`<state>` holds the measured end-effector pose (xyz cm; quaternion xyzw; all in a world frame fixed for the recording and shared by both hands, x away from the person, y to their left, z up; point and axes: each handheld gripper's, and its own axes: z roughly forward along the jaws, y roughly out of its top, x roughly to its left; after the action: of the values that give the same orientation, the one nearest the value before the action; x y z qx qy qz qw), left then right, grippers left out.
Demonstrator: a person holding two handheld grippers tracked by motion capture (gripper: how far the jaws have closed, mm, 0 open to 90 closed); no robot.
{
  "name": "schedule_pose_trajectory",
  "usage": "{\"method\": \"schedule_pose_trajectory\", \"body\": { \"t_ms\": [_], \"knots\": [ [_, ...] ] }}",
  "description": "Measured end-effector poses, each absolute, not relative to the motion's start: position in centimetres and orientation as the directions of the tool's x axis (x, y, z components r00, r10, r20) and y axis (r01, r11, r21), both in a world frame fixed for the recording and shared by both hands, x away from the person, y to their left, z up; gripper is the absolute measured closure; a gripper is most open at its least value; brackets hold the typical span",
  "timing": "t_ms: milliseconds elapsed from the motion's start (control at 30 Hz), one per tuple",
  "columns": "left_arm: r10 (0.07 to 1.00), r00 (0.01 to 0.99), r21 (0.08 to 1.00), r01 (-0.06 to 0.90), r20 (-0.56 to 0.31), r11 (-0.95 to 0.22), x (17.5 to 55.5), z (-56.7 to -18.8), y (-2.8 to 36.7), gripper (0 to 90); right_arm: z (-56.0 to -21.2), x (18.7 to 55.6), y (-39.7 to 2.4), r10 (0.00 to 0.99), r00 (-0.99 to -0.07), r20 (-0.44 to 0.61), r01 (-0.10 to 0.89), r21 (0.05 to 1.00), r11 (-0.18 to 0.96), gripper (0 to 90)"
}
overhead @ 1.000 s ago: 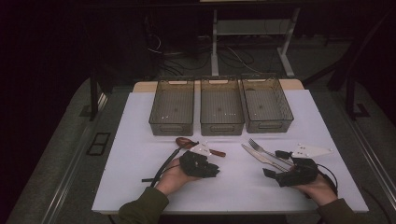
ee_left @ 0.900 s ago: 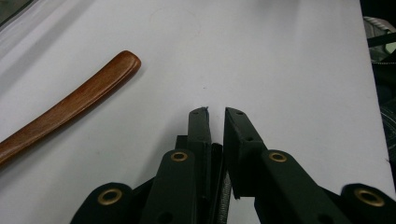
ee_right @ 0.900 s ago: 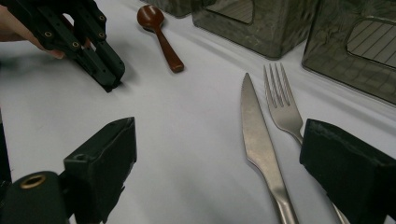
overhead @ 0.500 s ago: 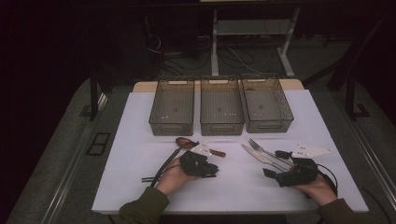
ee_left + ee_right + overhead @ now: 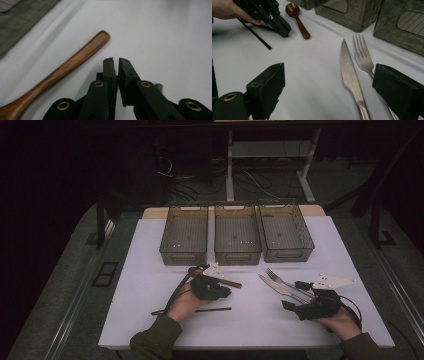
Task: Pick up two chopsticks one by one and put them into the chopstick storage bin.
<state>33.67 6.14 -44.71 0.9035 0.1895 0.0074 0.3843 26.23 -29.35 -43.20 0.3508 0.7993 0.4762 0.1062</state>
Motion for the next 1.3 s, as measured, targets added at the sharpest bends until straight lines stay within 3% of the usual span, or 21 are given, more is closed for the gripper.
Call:
{"method": "schedule_pose_trajectory", "body": {
  "t_ms": [167,300,400,800,1300],
  "knots": [
    [0.357,0.924,0.696,0.345,-0.135,-0.63,34.3,-44.9,6.5,82.9,-43.2,26.2,-29.4,0.66,-0.733,0.163,0.457,0.837,0.302,10.3],
    [0.366,0.922,0.718,0.339,-0.124,-0.608,33.9,-44.1,7.2,74.0,-43.2,26.2,-29.4,0.66,-0.734,0.16,0.455,0.838,0.301,10.3],
    [0.368,0.922,0.728,0.335,-0.121,-0.598,33.6,-43.4,8.0,72.6,-43.1,26.1,-29.5,0.661,-0.733,0.161,0.454,0.839,0.299,10.3],
    [0.439,0.889,0.734,0.385,-0.131,-0.56,30.6,-43.1,14.9,74.5,-43.0,26.1,-29.6,0.66,-0.735,0.155,0.448,0.842,0.301,10.2],
    [0.421,0.899,0.699,0.376,-0.117,-0.608,30.5,-44.2,15.9,80.6,-43.1,26.1,-29.3,0.658,-0.736,0.157,0.45,0.84,0.304,10.3]
  ]
}}
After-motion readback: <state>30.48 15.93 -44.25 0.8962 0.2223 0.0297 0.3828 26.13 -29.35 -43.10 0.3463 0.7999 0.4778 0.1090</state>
